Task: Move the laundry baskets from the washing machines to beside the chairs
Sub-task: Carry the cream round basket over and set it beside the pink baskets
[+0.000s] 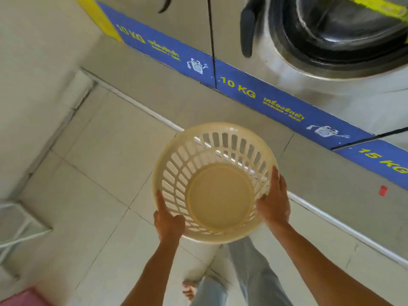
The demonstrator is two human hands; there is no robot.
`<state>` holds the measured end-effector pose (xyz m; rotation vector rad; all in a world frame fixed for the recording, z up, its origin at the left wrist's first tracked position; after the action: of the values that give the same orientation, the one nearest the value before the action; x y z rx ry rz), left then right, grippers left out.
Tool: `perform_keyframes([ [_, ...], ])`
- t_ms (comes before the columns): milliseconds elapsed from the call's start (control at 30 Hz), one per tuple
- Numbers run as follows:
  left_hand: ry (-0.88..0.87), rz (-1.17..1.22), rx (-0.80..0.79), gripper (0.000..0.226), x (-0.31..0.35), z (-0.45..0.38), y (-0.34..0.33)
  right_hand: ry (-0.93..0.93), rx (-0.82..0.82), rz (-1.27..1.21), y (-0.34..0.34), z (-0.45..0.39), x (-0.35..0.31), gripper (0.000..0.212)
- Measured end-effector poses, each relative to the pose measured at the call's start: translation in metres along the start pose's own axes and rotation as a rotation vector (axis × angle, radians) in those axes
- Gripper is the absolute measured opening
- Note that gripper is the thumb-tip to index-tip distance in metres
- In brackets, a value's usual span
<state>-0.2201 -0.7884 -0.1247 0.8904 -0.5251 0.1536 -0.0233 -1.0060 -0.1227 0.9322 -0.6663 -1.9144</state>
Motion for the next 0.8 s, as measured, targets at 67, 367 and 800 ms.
perform_keyframes([
  [67,0.059,0.061,0.059,0.104,-0.035,0.02,0.032,0.051,-0.058,0.037,-0.014,0.033,-0.017,0.095],
  [367,0.255,0.369,0.349,0.103,-0.175,0.149,0.166,0.319,-0.181,0.239,-0.07,0.214,-0.069,0.103],
  [800,0.459,0.635,0.652,0.103,-0.366,0.298,0.314,0.728,-0.316,0.428,-0.18,0.472,-0.117,0.094],
])
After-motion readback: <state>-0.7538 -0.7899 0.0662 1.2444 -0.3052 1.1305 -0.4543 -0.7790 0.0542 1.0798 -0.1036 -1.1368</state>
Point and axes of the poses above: each hand's wrist, its own z-axis away from the middle knuckle, its own y-axis out of the back of the hand, x = y × z, the point moved 3 cm from there along -z, towards the middle knuckle, and after that the axes turned 14 degrees about -y, right-handed, at the moved point
